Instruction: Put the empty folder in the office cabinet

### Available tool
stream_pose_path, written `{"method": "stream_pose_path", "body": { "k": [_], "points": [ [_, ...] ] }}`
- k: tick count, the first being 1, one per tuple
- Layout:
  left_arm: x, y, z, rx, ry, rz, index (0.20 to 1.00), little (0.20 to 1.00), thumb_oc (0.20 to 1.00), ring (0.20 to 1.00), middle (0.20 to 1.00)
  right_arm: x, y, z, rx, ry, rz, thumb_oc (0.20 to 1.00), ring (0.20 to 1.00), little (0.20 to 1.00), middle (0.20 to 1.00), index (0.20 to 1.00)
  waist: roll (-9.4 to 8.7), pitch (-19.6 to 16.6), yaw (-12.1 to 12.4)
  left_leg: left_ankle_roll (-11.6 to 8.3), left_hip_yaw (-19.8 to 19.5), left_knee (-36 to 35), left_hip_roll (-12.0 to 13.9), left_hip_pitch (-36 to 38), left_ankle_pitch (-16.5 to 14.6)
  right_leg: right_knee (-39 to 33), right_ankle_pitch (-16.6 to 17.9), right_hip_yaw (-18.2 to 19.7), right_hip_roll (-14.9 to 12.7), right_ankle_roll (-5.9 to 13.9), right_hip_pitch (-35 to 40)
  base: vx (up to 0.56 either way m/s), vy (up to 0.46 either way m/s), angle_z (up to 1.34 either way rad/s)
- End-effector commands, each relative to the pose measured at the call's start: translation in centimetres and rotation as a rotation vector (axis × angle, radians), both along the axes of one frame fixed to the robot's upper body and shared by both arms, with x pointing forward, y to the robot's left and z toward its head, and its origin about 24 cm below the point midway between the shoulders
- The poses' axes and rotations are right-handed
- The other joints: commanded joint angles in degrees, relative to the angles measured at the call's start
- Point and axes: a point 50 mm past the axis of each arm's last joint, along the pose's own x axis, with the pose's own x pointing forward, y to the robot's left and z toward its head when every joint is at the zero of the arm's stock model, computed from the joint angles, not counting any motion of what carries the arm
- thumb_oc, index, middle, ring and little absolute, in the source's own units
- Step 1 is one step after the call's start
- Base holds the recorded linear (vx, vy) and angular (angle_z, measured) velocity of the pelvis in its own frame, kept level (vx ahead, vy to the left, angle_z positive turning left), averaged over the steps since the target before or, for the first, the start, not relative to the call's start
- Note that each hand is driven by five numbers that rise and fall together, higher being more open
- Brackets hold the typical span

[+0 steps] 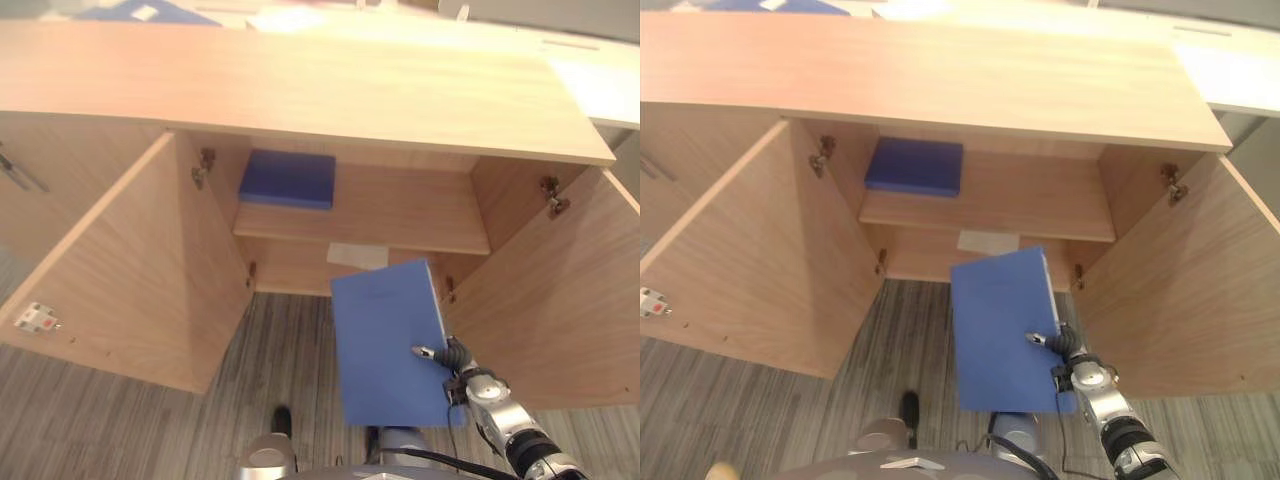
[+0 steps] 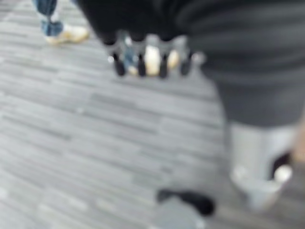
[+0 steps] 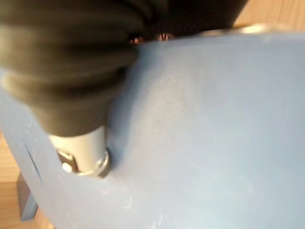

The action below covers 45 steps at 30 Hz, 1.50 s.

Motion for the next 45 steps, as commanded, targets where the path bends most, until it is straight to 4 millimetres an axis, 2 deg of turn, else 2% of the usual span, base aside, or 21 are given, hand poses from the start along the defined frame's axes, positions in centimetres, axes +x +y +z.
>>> {"method": "stream_pose_path", "body": {
  "k": [1, 3, 6, 7, 8, 10, 12, 13, 14, 15, 18, 21, 22, 26, 33, 34, 38, 40, 42, 45],
  "points": [
    [-0.7, 0.4, 0.1, 0.064, -0.017, -0.124, 1.0, 1.0, 1.0, 1.0, 1.0, 1.7, 0.6, 2.3, -0.012, -0.149, 0.082, 0.2, 0.2, 0.2, 0.2, 0.2, -1.91, -1.36, -1.31, 8.34, -1.88, 10.84, -9.57, 6.18, -17.54, -9.71, 13.35, 2.38, -1.34, -1.07, -10.21, 0.46, -0.159, 0.69],
    [0.2, 0.1, 0.2, 0.078, -0.035, -0.153, 1.0, 1.0, 1.0, 1.0, 1.0, 1.5, 0.8, 2.2, -0.017, -0.141, 0.111, 0.2, 0.2, 0.2, 0.2, 0.2, -2.27, -1.63, -2.42, 8.36, -1.62, 13.33, -9.26, 5.95, -20.43, -9.71, 12.98, 4.78, -1.43, -1.47, -8.73, 0.53, -0.205, 1.1],
    [1.3, 0.0, 0.3, 0.087, -0.052, -0.18, 1.0, 1.0, 1.0, 1.0, 1.0, 1.3, 1.2, 2.0, -0.026, -0.133, 0.125, 0.2, 0.2, 0.2, 0.2, 0.2, -1.98, -1.67, -3.06, 7.04, 0.56, 14.36, -7.13, 6.17, -21.65, -8.8, 12.62, 3.89, -2.74, -1.87, -8.31, 0.41, -0.187, 0.35],
    [2.0, 0.1, 0.4, 0.096, -0.069, -0.262, 1.0, 1.0, 1.0, 1.0, 1.0, 1.2, 1.3, 1.9, -0.024, -0.132, 0.121, 0.2, 0.2, 0.2, 0.2, 0.2, -1.46, -0.86, -3.47, 5.51, 2.54, 14.45, -4.59, 6.41, -21.47, -7.08, 11.76, 3.29, -3.55, -2.25, -8.18, 0.36, -0.188, 0.0],
    [2.4, 0.1, 0.5, 0.094, -0.089, -0.27, 1.0, 1.0, 1.0, 1.0, 1.0, 1.5, 1.2, 2.1, -0.026, -0.145, 0.116, 0.2, 0.2, 0.2, 0.2, 0.2, -1.28, -0.44, -3.62, 4.87, 3.81, 14.04, -3.44, 6.25, -20.92, -6.09, 11.63, 2.68, -4.14, -2.33, -8.53, 0.25, -0.133, 0.31],
    [5.0, -0.3, 1.0, 0.083, -0.206, -0.33, 1.0, 1.0, 1.0, 1.0, 1.0, 2.7, 0.6, 3.8, -0.046, -0.241, 0.082, 0.2, 0.2, 0.2, 0.2, 0.2, 0.17, 1.76, -5.15, 2.44, 9.0, 9.14, 1.23, 5.91, -17.15, -3.23, 11.74, 1.14, -6.19, -2.69, -11.16, -0.12, 0.024, 0.49],
    [5.5, -0.4, 1.1, 0.083, -0.223, -0.341, 1.0, 1.0, 1.0, 1.0, 1.0, 2.9, 0.5, 4.1, -0.047, -0.259, 0.078, 0.2, 0.2, 0.2, 0.2, 0.2, 0.44, 2.1, -5.45, 2.08, 9.62, 8.23, 1.81, 5.76, -16.49, -2.68, 11.78, 1.05, -6.46, -2.68, -11.86, -0.12, 0.022, 0.81],
    [8.0, -0.9, 1.8, 0.075, -0.303, -0.387, 1.0, 1.0, 1.0, 1.0, 1.0, 4.4, 0.2, 5.8, -0.04, -0.345, 0.046, 0.2, 0.2, 0.2, 0.2, 0.2, 1.45, 4.3, -5.52, 1.2, 9.16, 5.74, 1.97, 4.17, -15.09, 0.43, 12.44, 0.92, -7.31, -2.24, -16.18, -0.13, 0.036, 0.96],
    [8.2, -1.0, 1.8, 0.073, -0.31, -0.391, 1.0, 1.0, 1.0, 1.0, 1.0, 4.5, 0.1, 6.0, -0.036, -0.352, 0.04, 0.2, 0.2, 0.2, 0.2, 0.2, 1.66, 4.58, -5.46, 1.16, 9.1, 5.72, 2.08, 4.05, -15.17, 0.75, 12.43, 0.84, -7.27, -2.21, -16.55, -0.18, 0.066, 0.77],
    [9.1, -1.5, 2.1, 0.068, -0.342, -0.392, 1.0, 1.0, 1.0, 1.0, 1.0, 5.4, 0.1, 6.9, -0.021, -0.389, 0.018, 0.2, 0.2, 0.2, 0.2, 0.2, 2.1, 5.71, -5.27, 0.92, 8.88, 5.74, 1.89, 3.06, -15.18, 1.94, 12.68, 0.72, -7.63, -2.21, -18.43, -0.09, 0.046, 0.27],
    [9.9, -2.2, 2.2, 0.06, -0.361, -0.365, 1.0, 1.0, 1.0, 1.0, 1.0, 7.5, 0.1, 8.9, 0.02, -0.459, -0.029, 0.2, 0.2, 0.2, 0.2, 0.2, 3.06, 7.05, -4.9, 0.52, 7.91, 5.44, 1.35, 2.04, -15.42, 3.35, 13.19, 1.21, -8.24, -2.01, -21.29, -0.05, 0.044, 0.23],
    [9.9, -2.9, 2.0, 0.041, -0.342, -0.368, 1.0, 1.0, 1.0, 1.0, 1.0, 9.5, 0.3, 11.3, 0.038, -0.557, -0.107, 0.2, 0.2, 0.2, 0.2, 0.2, 3.95, 7.7, -4.29, 0.16, 6.95, 4.91, 0.99, 2.21, -15.73, 4.48, 13.36, 1.7, -8.35, -2.23, -23.02, 0.01, 0.016, 0.18],
    [9.6, -3.1, 1.8, 0.035, -0.332, -0.388, 1.0, 1.0, 1.0, 1.0, 1.0, 10.6, 0.0, 13.0, 0.053, -0.618, -0.176, 0.2, 0.2, 0.2, 0.2, 0.2, 4.28, 7.89, -3.95, -0.1, 6.54, 4.44, 0.98, 2.49, -15.77, 5.17, 13.33, 1.59, -8.43, -2.31, -23.81, 0.0, -0.002, 0.12],
    [8.8, -4.1, 1.4, 0.008, -0.309, -0.406, 1.0, 1.0, 1.0, 1.0, 1.0, 12.2, -1.5, 15.7, 0.114, -0.664, -0.379, 0.2, 0.2, 0.2, 0.2, 0.2, 4.74, 7.84, -3.63, -0.51, 6.12, 2.99, 0.68, 3.78, -16.06, 5.74, 13.57, 1.27, -8.6, -2.58, -25.05, 0.03, 0.011, 0.35],
    [8.4, -5.6, 1.2, -0.016, -0.322, -0.426, 1.0, 1.0, 1.0, 1.0, 1.0, 13.3, -5.0, 18.0, 0.286, -0.665, -0.725, 0.2, 0.2, 0.2, 0.2, 0.2, 5.67, 7.63, -2.53, -1.19, 5.97, 1.83, 0.83, 5.31, -16.12, 6.45, 12.77, 0.58, -8.45, -3.29, -25.15, 0.02, 0.005, -0.02],
    [8.5, -5.6, 1.2, -0.019, -0.322, -0.428, 1.0, 1.0, 1.0, 1.0, 1.0, 13.4, -5.9, 18.1, 0.343, -0.64, -0.82, 0.2, 0.2, 0.2, 0.2, 0.2, 6.06, 7.55, -2.17, -1.37, 5.92, 1.76, 1.04, 5.48, -16.22, 6.63, 12.52, 0.41, -8.42, -3.29, -25.02, 0.0, 0.0, 0.0],
    [8.2, -5.7, 1.1, -0.019, -0.31, -0.423, 1.0, 1.0, 1.0, 1.0, 1.0, 13.4, -7.5, 18.0, 0.442, -0.586, -0.999, 0.2, 0.2, 0.2, 0.2, 0.2, 6.13, 7.14, -1.63, -1.57, 5.73, 1.7, 0.95, 5.42, -16.09, 6.5, 12.82, 0.31, -8.87, -3.18, -24.97, 0.02, -0.023, 0.07],
    [8.0, -5.8, 1.0, -0.028, -0.298, -0.412, 1.0, 1.0, 1.0, 1.0, 1.0, 13.3, -9.1, 18.5, 0.528, -0.584, -1.172, 0.2, 0.2, 0.2, 0.2, 0.2, 6.32, 7.0, -0.91, -1.64, 5.48, 2.03, 0.98, 5.31, -16.22, 6.32, 13.03, 0.06, -9.27, -2.99, -24.66, 0.06, -0.062, 0.11],
    [7.5, -5.9, 0.8, -0.034, -0.282, -0.401, 1.0, 1.0, 1.0, 1.0, 1.0, 13.4, -10.0, 19.2, 0.607, -0.599, -1.264, 0.2, 0.2, 0.2, 0.2, 0.2, 6.65, 6.98, -0.42, -1.77, 5.31, 2.49, 0.97, 5.19, -16.4, 6.51, 13.08, -0.19, -9.6, -2.82, -24.71, 0.06, -0.042, 0.14],
    [7.1, -6.0, 0.6, -0.044, -0.26, -0.392, 1.0, 1.0, 1.0, 1.0, 1.0, 13.7, -10.1, 19.8, 0.715, -0.535, -1.393, 0.2, 0.2, 0.2, 0.2, 0.2, 7.41, 6.99, 0.2, -2.11, 5.29, 2.8, 1.15, 4.97, -16.43, 7.28, 12.54, -0.49, -9.69, -2.94, -25.0, 0.04, -0.021, 0.01]
  ]
}}
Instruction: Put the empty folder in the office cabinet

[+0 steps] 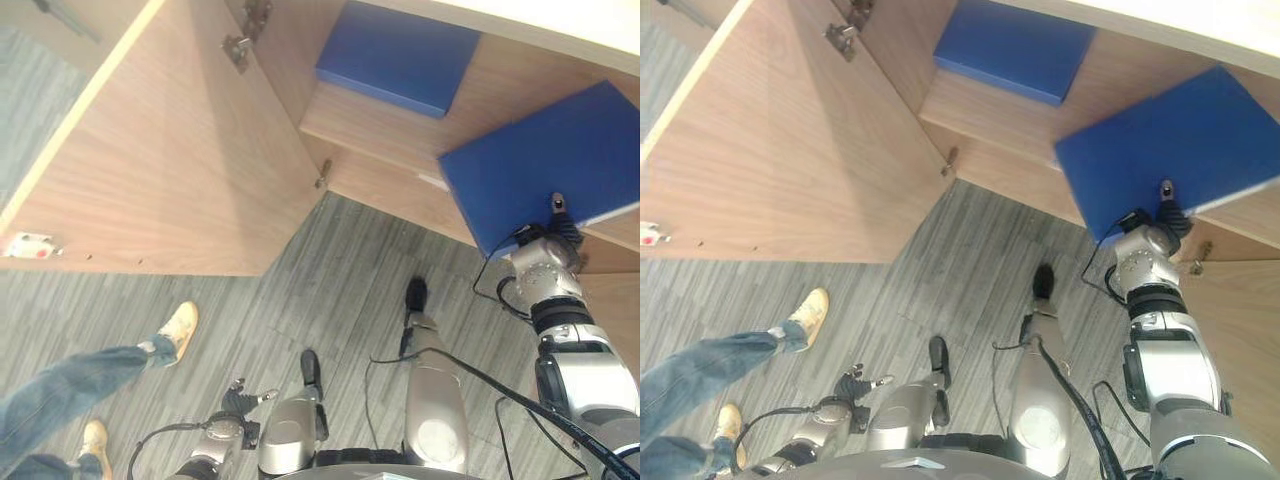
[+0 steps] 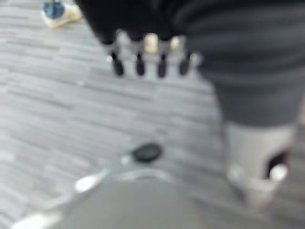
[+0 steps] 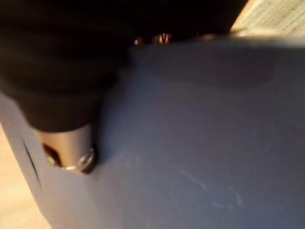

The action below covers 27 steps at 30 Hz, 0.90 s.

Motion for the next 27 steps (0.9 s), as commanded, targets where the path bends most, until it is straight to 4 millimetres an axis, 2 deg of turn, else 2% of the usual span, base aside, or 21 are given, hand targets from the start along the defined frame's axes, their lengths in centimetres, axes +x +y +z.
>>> {"method": "stream_pose_path", "body": {
  "k": [1, 4, 5, 6, 7, 8, 11, 13, 16, 23, 24, 27],
  "points": [
    [-4.3, 1.3, -1.4, 0.061, 0.142, -0.018, 1.0, 1.0, 1.0, 1.0, 1.0, 0.2, -0.7, 1.5, 0.223, -0.088, -0.197, 0.2, 0.2, 0.2, 0.2, 0.2, -1.48, -4.53, 2.22, 4.87, -1.38, 7.06, -0.67, 1.37, -9.88, -6.12, 4.77, 1.33, -4.01, 7.19, -3.66, 0.05, -0.038, 0.05],
    [-4.4, 1.2, -1.4, 0.051, 0.139, -0.01, 1.0, 1.0, 1.0, 1.0, 1.0, 0.3, -1.3, 2.2, 0.265, -0.113, -0.22, 0.2, 0.2, 0.2, 0.2, 0.2, -0.96, -4.1, 2.8, 4.81, -1.55, 7.35, -0.48, 0.67, -9.82, -5.69, 4.42, 1.16, -3.85, 7.11, -4.04, 0.02, -0.061, -0.01],
    [-4.4, 1.1, -1.4, 0.047, 0.137, -0.008, 1.0, 1.0, 1.0, 1.0, 1.0, 0.6, -1.3, 3.0, 0.268, -0.157, -0.223, 0.2, 0.2, 0.2, 0.2, 0.2, -0.75, -3.74, 3.07, 4.75, -1.65, 7.5, -0.49, 0.23, -9.68, -5.6, 4.39, 1.13, -3.83, 7.05, -4.28, 0.01, -0.1, 0.03],
    [-4.4, 1.1, -1.4, 0.038, 0.137, -0.002, 1.0, 1.0, 1.0, 1.0, 1.0, 0.8, -1.5, 4.8, 0.267, -0.227, -0.263, 0.2, 0.2, 0.2, 0.2, 0.2, -0.43, -3.29, 3.3, 4.65, -1.86, 7.93, -0.45, -0.52, -9.54, -5.08, 4.11, 1.24, -3.81, 6.95, -4.78, 0.01, -0.081, 0.05],
    [-4.4, 1.1, -1.3, 0.036, 0.139, 0.0, 1.0, 1.0, 1.0, 1.0, 1.0, 0.8, -1.7, 5.2, 0.264, -0.245, -0.279, 0.2, 0.2, 0.2, 0.2, 0.2, -0.35, -3.15, 3.35, 4.62, -1.91, 8.03, -0.44, -0.69, -9.51, -4.96, 4.02, 1.27, -3.81, 6.93, -4.88, 0.01, -0.05, 0.06],
    [-4.5, 1.0, -1.3, 0.03, 0.141, -0.002, 1.0, 1.0, 1.0, 1.0, 1.0, 1.0, -1.9, 7.1, 0.272, -0.294, -0.302, 0.2, 0.2, 0.2, 0.2, 0.2, 0.12, -2.59, 3.52, 4.44, -2.09, 8.47, -0.32, -1.46, -9.4, -4.2, 3.54, 1.42, -3.73, 6.77, -5.53, 0.0, 0.0, 0.0],
    [-4.4, 0.9, -1.3, 0.025, 0.138, -0.004, 1.0, 1.0, 1.0, 1.0, 1.0, 1.1, -2.0, 9.0, 0.224, -0.331, -0.314, 0.2, 0.2, 0.2, 0.2, 0.2, 0.64, -1.82, 3.63, 4.3, -2.32, 8.98, -0.21, -2.46, -9.2, -3.3, 3.09, 1.74, -3.54, 6.52, -6.54, 0.0, -0.011, -0.03],
    [-4.3, 0.8, -1.2, 0.009, 0.133, 0.015, 1.0, 1.0, 1.0, 1.0, 1.0, 1.0, -2.3, 11.5, 0.15, -0.394, -0.348, 0.2, 0.2, 0.2, 0.2, 0.2, 1.47, -0.77, 3.68, 4.05, -2.4, 9.53, -0.04, -3.7, -8.69, -1.91, 2.52, 2.01, -3.49, 6.15, -8.12, 0.02, -0.014, 0.01],
    [-4.3, 0.7, -1.2, -0.007, 0.129, 0.019, 1.0, 1.0, 1.0, 1.0, 1.0, 0.7, -2.6, 14.0, 0.103, -0.449, -0.385, 0.2, 0.2, 0.2, 0.2, 0.2, 2.49, -0.72, 3.84, 3.6, -2.75, 9.85, 0.33, -5.75, -7.91, 0.27, 1.22, 1.97, -3.34, 5.61, -10.64, 0.04, -0.03, 0.0],
    [-3.8, 0.8, -0.9, -0.019, 0.094, -0.016, 1.0, 1.0, 1.0, 1.0, 1.0, 0.2, -3.2, 17.0, 0.086, -0.508, -0.434, 0.2, 0.2, 0.2, 0.2, 0.2, 3.87, -0.72, 4.23, 3.14, -3.08, 10.46, 1.05, -10.05, -5.74, 4.52, -2.11, 1.38, -2.76, 3.58, -14.62, 0.03, -0.036, -0.03],
    [-3.9, 1.0, -0.9, -0.022, 0.086, -0.02, 1.0, 1.0, 1.0, 1.0, 1.0, -0.2, -3.6, 17.8, 0.083, -0.513, -0.47, 0.2, 0.2, 0.2, 0.2, 0.2, 4.57, -0.72, 4.37, 3.27, -3.67, 11.24, 1.23, -10.98, -5.85, 6.2, -4.51, 1.74, -2.36, 3.71, -14.9, 0.07, -0.003, 0.0],
    [-4.1, 1.0, -0.8, -0.033, 0.078, -0.016, 1.0, 1.0, 1.0, 1.0, 1.0, -0.6, -4.0, 18.2, 0.168, -0.544, -0.501, 0.2, 0.2, 0.2, 0.2, 0.2, 5.32, -0.72, 4.61, 3.37, -3.8, 12.95, 1.05, -13.47, -5.18, 7.58, -5.88, 1.67, -2.46, 3.05, -16.02, 0.02, -0.001, -0.01]
  ]
}}
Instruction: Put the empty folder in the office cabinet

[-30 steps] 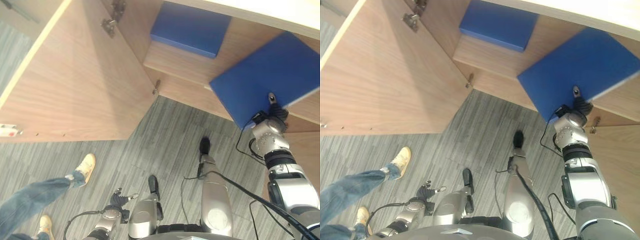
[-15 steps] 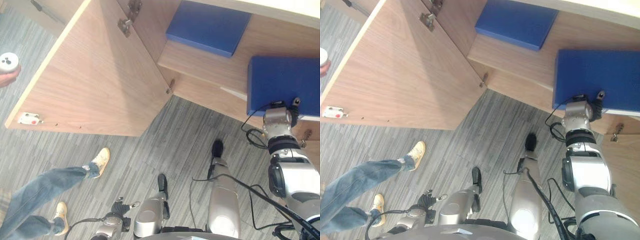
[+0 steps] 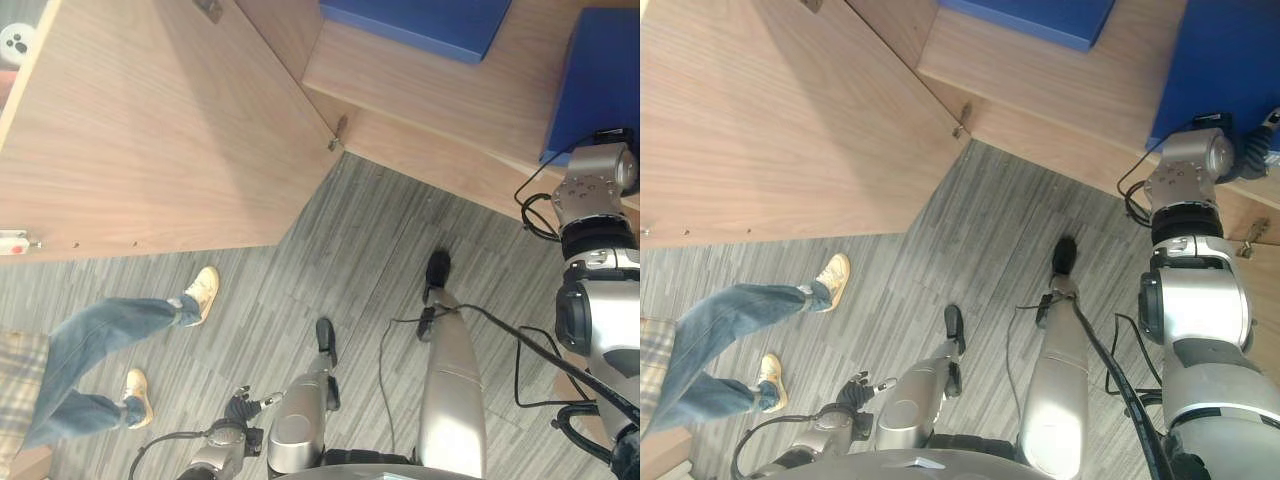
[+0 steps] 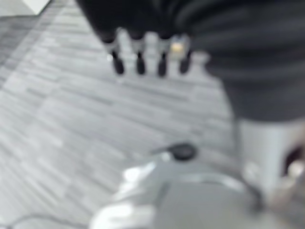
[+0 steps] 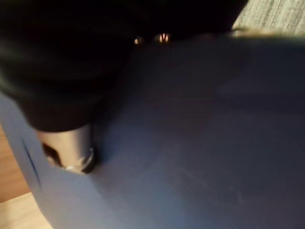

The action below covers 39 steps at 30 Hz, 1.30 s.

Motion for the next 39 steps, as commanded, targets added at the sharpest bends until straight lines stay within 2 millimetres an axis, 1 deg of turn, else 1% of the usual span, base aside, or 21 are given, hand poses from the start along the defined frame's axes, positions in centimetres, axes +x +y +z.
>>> {"method": "stream_pose_path", "body": {
  "k": [1, 3, 6, 7, 11, 14, 16, 18, 19, 21, 25, 26, 27, 30, 32, 33, 36, 37, 39],
  "points": [
    [-3.8, 1.6, -0.9, 0.024, 0.086, -0.008, 1.0, 1.0, 1.0, 1.0, 1.0, -1.9, -2.3, 5.8, -0.023, -0.168, -0.147, 0.2, 0.2, 0.2, 0.2, 0.2, 2.61, -0.12, 1.35, 3.46, -3.42, 11.35, 0.67, -2.51, -4.8, 2.05, -4.01, 1.23, -2.73, 4.85, -2.02, 0.02, 0.003, 0.04],
    [-4.4, 1.7, -1.0, 0.012, 0.094, 0.007, 1.0, 1.0, 1.0, 1.0, 1.0, -2.0, -2.4, 6.6, -0.014, -0.193, -0.145, 0.2, 0.2, 0.2, 0.2, 0.2, 3.24, -0.12, 1.34, 3.56, -3.52, 12.99, 0.44, -4.27, -3.96, 3.69, -5.32, 1.67, -2.51, 4.15, -2.99, 0.04, 0.015, 0.01],
    [-4.8, 2.0, -1.0, -0.002, 0.099, 0.014, 1.0, 1.0, 1.0, 1.0, 1.0, -2.2, -2.3, 7.7, -0.057, -0.207, -0.159, 0.2, 0.2, 0.2, 0.2, 0.2, 4.01, -0.12, 1.25, 3.47, -3.7, 15.06, 0.18, -6.57, -3.1, 5.74, -7.03, 2.26, -2.18, 3.23, -4.11, 0.04, 0.009, -0.05],
    [-5.0, 2.0, -1.0, -0.006, 0.097, 0.008, 1.0, 1.0, 1.0, 1.0, 1.0, -2.3, -2.2, 8.4, -0.074, -0.217, -0.158, 0.2, 0.2, 0.2, 0.2, 0.2, 4.49, -0.12, 1.23, 3.45, -3.71, 15.73, 0.05, -7.66, -2.62, 6.85, -7.78, 2.56, -2.0, 2.75, -4.93, 0.04, -0.002, 0.0],
    [-5.6, 2.0, -1.1, -0.014, 0.094, 0.005, 1.0, 1.0, 1.0, 1.0, 1.0, -2.5, -1.9, 9.3, -0.082, -0.248, -0.168, 0.2, 0.2, 0.2, 0.2, 0.2, 5.1, -0.12, 1.3, 3.36, -3.43, 17.23, -0.11, -9.65, -1.71, 7.79, -9.13, 2.77, -1.74, 1.72, -5.44, 0.03, -0.003, 0.01],
    [-6.2, 1.9, -1.2, -0.013, 0.09, -0.009, 1.0, 1.0, 1.0, 1.0, 1.0, -2.7, -1.6, 10.4, -0.128, -0.281, -0.179, 0.2, 0.2, 0.2, 0.2, 0.2, 5.34, -0.12, 1.64, 3.29, -3.24, 18.75, -0.34, -11.59, -1.16, 8.11, -9.55, 2.73, -1.76, 1.23, -6.11, 0.01, -0.004, -0.01],
    [-6.5, 2.0, -1.2, -0.014, 0.094, -0.003, 1.0, 1.0, 1.0, 1.0, 1.0, -2.7, -1.0, 11.4, -0.147, -0.294, -0.161, 0.2, 0.2, 0.2, 0.2, 0.2, 5.47, -0.12, 1.66, 3.25, -3.07, 19.83, -0.39, -12.94, -0.99, 8.43, -10.02, 2.93, -1.48, 0.8, -6.4, 0.0, 0.0, 0.0],
    [-6.7, 2.1, -1.2, -0.013, 0.094, -0.003, 1.0, 1.0, 1.0, 1.0, 1.0, -2.5, -0.8, 11.7, -0.128, -0.302, -0.132, 0.2, 0.2, 0.2, 0.2, 0.2, 5.48, -0.12, 1.68, 3.18, -2.98, 20.58, -0.42, -13.68, -0.8, 8.65, -10.36, 3.07, -1.22, 0.53, -6.57, 0.02, -0.032, -0.01],
    [-6.9, 2.1, -1.2, -0.011, 0.09, -0.006, 1.0, 1.0, 1.0, 1.0, 1.0, -2.3, -0.7, 11.8, -0.146, -0.314, -0.094, 1.0, 1.0, 1.0, 1.0, 1.0, 5.44, -0.12, 1.81, 3.14, -2.83, 21.3, -0.44, -14.39, -0.8, 8.8, -10.79, 3.0, -1.01, 0.15, -6.6, 0.01, -0.032, 0.02],
    [-7.1, 2.2, -1.2, -0.006, 0.083, -0.014, 1.0, 1.0, 1.0, 1.0, 1.0, -2.0, -0.6, 12.0, -0.161, -0.314, -0.069, 1.0, 1.0, 1.0, 1.0, 1.0, 5.41, -0.12, 1.88, 3.01, -2.6, 21.75, -0.39, -15.08, -0.6, 8.94, -11.01, 2.86, -0.72, -0.13, -6.88, -0.01, -0.036, 0.04],
    [-7.2, 2.3, -1.2, -0.005, 0.067, -0.016, 1.0, 1.0, 1.0, 1.0, 1.0, -0.9, 0.5, 11.8, -0.265, -0.218, 0.046, 1.0, 1.0, 1.0, 1.0, 1.0, 5.13, -0.12, 1.76, 2.8, -2.12, 22.91, -0.31, -16.78, -0.08, 8.25, -11.21, 2.81, -0.06, -0.77, -6.86, -0.01, -0.02, -0.04],
    [-7.3, 2.4, -1.2, -0.004, 0.07, -0.009, 1.0, 1.0, 1.0, 1.0, 1.0, -0.5, 0.9, 11.6, -0.301, -0.174, 0.099, 1.0, 1.0, 1.0, 1.0, 1.0, 4.97, -0.12, 1.62, 2.72, -1.89, 23.33, -0.23, -17.27, -0.19, 7.93, -11.18, 2.9, 0.04, -0.84, -6.72, -0.01, 0.006, -0.04],
    [-7.4, 2.6, -1.2, -0.003, 0.071, -0.003, 1.0, 1.0, 1.0, 1.0, 1.0, 0.0, 1.2, 11.0, -0.322, -0.12, 0.141, 1.0, 1.0, 1.0, 1.0, 1.0, 4.85, -0.12, 1.55, 2.68, -1.67, 23.68, -0.13, -17.65, -0.19, 7.64, -11.13, 3.03, 0.13, -0.9, -6.61, -0.01, 0.007, -0.04],
    [-7.5, 2.8, -1.2, 0.003, 0.073, -0.003, 1.0, 1.0, 1.0, 1.0, 1.0, 0.8, 1.7, 10.2, -0.385, -0.051, 0.245, 1.0, 1.0, 1.0, 1.0, 1.0, 4.61, -0.12, 1.46, 2.74, -1.29, 24.46, 0.03, -18.37, -0.62, 7.34, -11.07, 3.18, 0.35, -0.97, -6.49, 0.0, -0.006, -0.05],
    [-7.5, 3.0, -1.2, 0.007, 0.072, 0.003, 1.0, 1.0, 1.0, 1.0, 1.0, 1.6, 2.1, 9.3, -0.508, 0.044, 0.363, 1.0, 1.0, 1.0, 1.0, 1.0, 4.27, -0.12, 1.39, 2.73, -1.11, 25.1, 0.17, -18.86, -0.84, 7.06, -10.89, 3.17, 0.51, -0.97, -6.44, -0.02, -0.021, -0.07],
    [-7.5, 3.2, -1.2, 0.011, 0.071, 0.005, 1.0, 1.0, 1.0, 1.0, 1.0, 2.1, 2.7, 8.6, -0.544, 0.09, 0.423, 1.0, 1.0, 1.0, 1.0, 1.0, 3.97, -0.12, 1.22, 2.71, -0.74, 25.65, 0.37, -19.23, -1.15, 6.91, -10.71, 3.2, 0.63, -0.98, -6.56, -0.02, -0.013, -0.12],
    [-7.5, 3.4, -1.2, 0.017, 0.071, 0.01, 1.0, 1.0, 1.0, 1.0, 1.0, 2.3, 2.6, 7.7, -0.563, 0.129, 0.467, 1.0, 1.0, 1.0, 1.0, 1.0, 3.59, -0.12, 1.02, 2.79, -0.49, 26.45, 0.58, -19.54, -1.57, 6.77, -10.71, 3.2, 0.75, -0.96, -6.45, -0.01, -0.019, -0.08],
    [-7.5, 3.7, -1.1, 0.023, 0.071, 0.015, 1.0, 1.0, 1.0, 1.0, 1.0, 2.5, 2.3, 6.8, -0.615, 0.186, 0.533, 1.0, 1.0, 1.0, 1.0, 1.0, 3.11, -0.12, 0.97, 2.79, -0.51, 27.17, 0.77, -19.98, -1.88, 6.74, -10.67, 3.14, 0.87, -0.92, -6.41, -0.01, -0.03, -0.09],
    [-7.4, 3.9, -1.1, 0.023, 0.07, 0.019, 1.0, 1.0, 1.0, 1.0, 1.0, 2.6, 2.4, 6.0, -0.596, 0.201, 0.589, 1.0, 1.0, 1.0, 1.0, 1.0, 2.93, -0.12, 0.87, 2.79, -0.4, 27.56, 0.92, -20.25, -2.08, 6.61, -10.66, 3.13, 0.99, -0.94, -6.27, -0.01, -0.019, -0.08]
  ]
}}
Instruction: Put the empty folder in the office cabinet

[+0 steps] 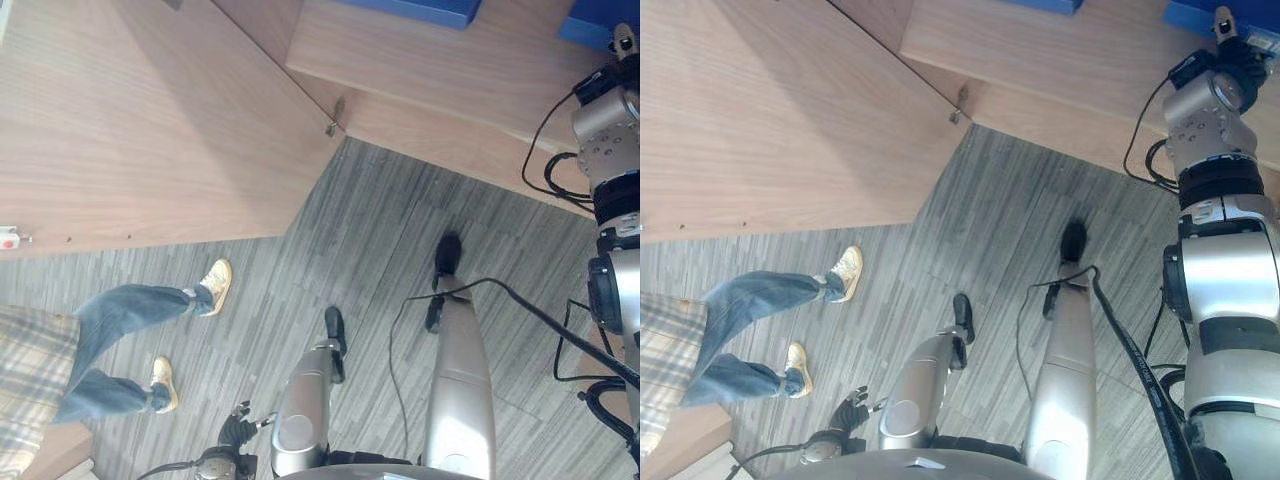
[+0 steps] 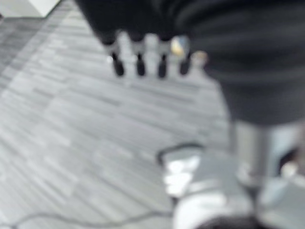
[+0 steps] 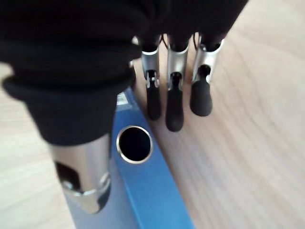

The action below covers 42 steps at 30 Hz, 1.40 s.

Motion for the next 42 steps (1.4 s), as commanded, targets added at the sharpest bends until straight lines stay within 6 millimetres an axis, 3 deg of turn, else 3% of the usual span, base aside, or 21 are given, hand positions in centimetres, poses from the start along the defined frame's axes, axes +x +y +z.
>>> {"method": "stream_pose_path", "body": {
  "k": [1, 3, 9, 15, 20, 23, 25, 26, 28, 33, 34, 39, 41, 42],
  "points": [
    [-3.6, 3.6, -0.6, 0.101, 0.118, 0.01, 1.0, 1.0, 1.0, 1.0, 1.0, 0.2, -0.3, -0.9, -0.027, 0.104, 0.093, 1.0, 1.0, 1.0, 1.0, 1.0, 0.54, 1.37, -0.63, 3.17, -0.72, 9.02, -0.3, -6.0, 4.43, 3.6, -8.55, -0.02, -0.86, -0.12, 2.59, -0.02, -0.013, -0.09],
    [-3.4, 3.9, -0.6, 0.107, 0.12, 0.017, 1.0, 1.0, 1.0, 1.0, 1.0, -0.1, -1.6, -3.0, -0.082, 0.218, 0.086, 1.0, 1.0, 1.0, 1.0, 1.0, 0.07, 1.37, -0.78, 3.29, -0.59, 9.24, -0.15, -6.24, 3.73, 3.08, -8.34, -0.15, -0.78, 0.04, 3.05, -0.03, -0.022, -0.05],
    [-3.3, 3.7, -0.6, 0.121, 0.135, 0.022, 1.0, 1.0, 1.0, 1.0, 1.0, -1.0, -3.8, -6.6, -0.128, 0.367, -0.041, 1.0, 1.0, 1.0, 1.0, 1.0, -0.65, 1.37, -0.39, 4.02, -0.71, 9.93, -0.09, -6.24, 2.83, 1.14, -7.21, -0.48, -0.88, 1.06, 4.87, -0.01, -0.008, -0.01],
    [-2.1, 4.4, -0.2, 0.162, 0.141, 0.015, 1.0, 1.0, 1.0, 1.0, 1.0, -1.4, -4.6, -6.8, -0.183, 0.438, -0.114, 1.0, 1.0, 1.0, 1.0, 1.0, -1.72, 1.37, 0.57, 4.65, -1.31, 11.56, -0.18, -6.31, 2.11, -0.51, -5.94, -1.3, -1.0, 1.73, 6.67, -0.04, -0.073, -0.16],
    [-1.5, 5.2, 0.1, 0.176, 0.132, 0.022, 1.0, 1.0, 1.0, 1.0, 1.0, -1.7, -5.2, -6.2, -0.329, 0.421, -0.188, 1.0, 1.0, 1.0, 1.0, 1.0, -2.5, 1.37, 0.94, 4.58, -1.66, 11.14, -0.08, -5.68, 2.12, -2.41, -5.21, -2.01, -0.83, 2.32, 8.41, -0.05, -0.011, 0.1],
    [-0.2, 5.1, 0.6, 0.146, 0.069, 0.035, 1.0, 1.0, 1.0, 1.0, 1.0, -1.2, -4.1, -5.6, -0.592, 0.371, -0.207, 1.0, 1.0, 1.0, 1.0, 1.0, -3.27, 1.37, 0.74, 4.17, -1.82, 9.49, -0.28, -4.01, 2.64, -5.35, -4.08, -2.55, -0.63, 2.79, 10.86, -0.14, 0.104, -0.1],
    [0.6, 4.7, 0.8, 0.125, 0.044, 0.058, 1.0, 1.0, 1.0, 1.0, 1.0, -0.8, -2.6, -6.4, -0.73, 0.294, -0.134, 1.0, 1.0, 1.0, 1.0, 1.0, -3.83, 1.37, 0.2, 4.35, -1.55, 8.48, -0.7, -2.54, 2.38, -7.63, -2.82, -2.66, -0.91, 3.53, 12.33, -0.11, 0.116, -0.13],
    [0.6, 4.7, 0.8, 0.125, 0.044, 0.058, 1.0, 1.0, 1.0, 1.0, 1.0, -0.8, -2.6, -6.4, -0.73, 0.294, -0.134, 1.0, 1.0, 1.0, 1.0, 1.0, -3.83, 1.37, 0.2, 4.35, -1.55, 8.48, -0.7, -2.54, 2.38, -7.63, -2.82, -2.66, -0.91, 3.53, 12.33, -0.14, 0.175, -0.07],
    [3.0, 4.1, 1.7, 0.116, -0.057, 0.091, 1.0, 1.0, 1.0, 1.0, 1.0, -0.8, 1.6, -11.1, -0.819, 0.183, 0.081, 1.0, 1.0, 1.0, 1.0, 1.0, -5.97, 1.37, -1.5, 5.75, -0.43, 8.66, -1.41, 0.11, -0.55, -11.02, -0.15, -2.22, -1.57, 4.85, 15.06, -0.18, 0.189, -0.1],
    [6.9, 3.2, 3.6, 0.079, -0.237, 0.14, 1.0, 1.0, 1.0, 1.0, 1.0, -2.4, 6.3, -16.9, -0.825, 0.143, 0.324, 1.0, 1.0, 1.0, 1.0, 1.0, -8.28, 1.37, -4.07, 7.22, 0.61, 7.05, -2.61, 5.4, -2.84, -14.77, 1.8, -0.87, -1.16, 5.7, 19.99, -0.14, 0.154, -0.04],
    [7.4, 3.1, 3.9, 0.074, -0.253, 0.153, 1.0, 1.0, 1.0, 1.0, 1.0, -2.7, 6.7, -17.4, -0.821, 0.143, 0.349, 1.0, 1.0, 1.0, 1.0, 1.0, -9.27, 1.37, -4.77, 7.54, 1.11, 6.64, -3.47, 5.22, -1.68, -15.9, 3.39, -0.61, -1.72, 5.37, 19.82, -0.2, 0.168, 0.0],
    [10.1, 3.1, 5.2, 0.046, -0.309, 0.252, 1.0, 1.0, 1.0, 1.0, 1.0, -5.4, 8.6, -22.0, -0.878, 0.203, 0.513, 1.0, 1.0, 1.0, 1.0, 1.0, -11.38, 1.32, -7.77, 8.35, 2.96, 4.62, -4.81, 13.45, -4.09, -19.92, 5.41, 0.22, -1.55, 6.35, 25.89, -0.18, 0.195, -0.13],
    [10.1, 3.1, 5.2, 0.046, -0.309, 0.252, 1.0, 1.0, 1.0, 1.0, 1.0, -5.4, 8.6, -22.0, -0.878, 0.203, 0.513, 1.0, 1.0, 1.0, 1.0, 1.0, -11.38, 1.32, -7.77, 8.35, 2.96, 4.62, -4.81, 13.45, -4.09, -19.92, 5.41, 0.22, -1.55, 6.35, 25.89, -0.11, 0.108, -0.14],
    [10.7, 3.0, 5.5, 0.041, -0.336, 0.257, 1.0, 1.0, 1.0, 1.0, 1.0, -6.8, 8.3, -24.2, -0.95, 0.275, 0.545, 1.0, 1.0, 1.0, 1.0, 1.0, -11.98, 0.01, -8.69, 8.44, 3.88, 4.67, -4.97, 15.78, -4.26, -21.58, 6.06, 0.16, -1.62, 6.73, 27.85, -0.16, 0.155, -0.17]
  ]
}}
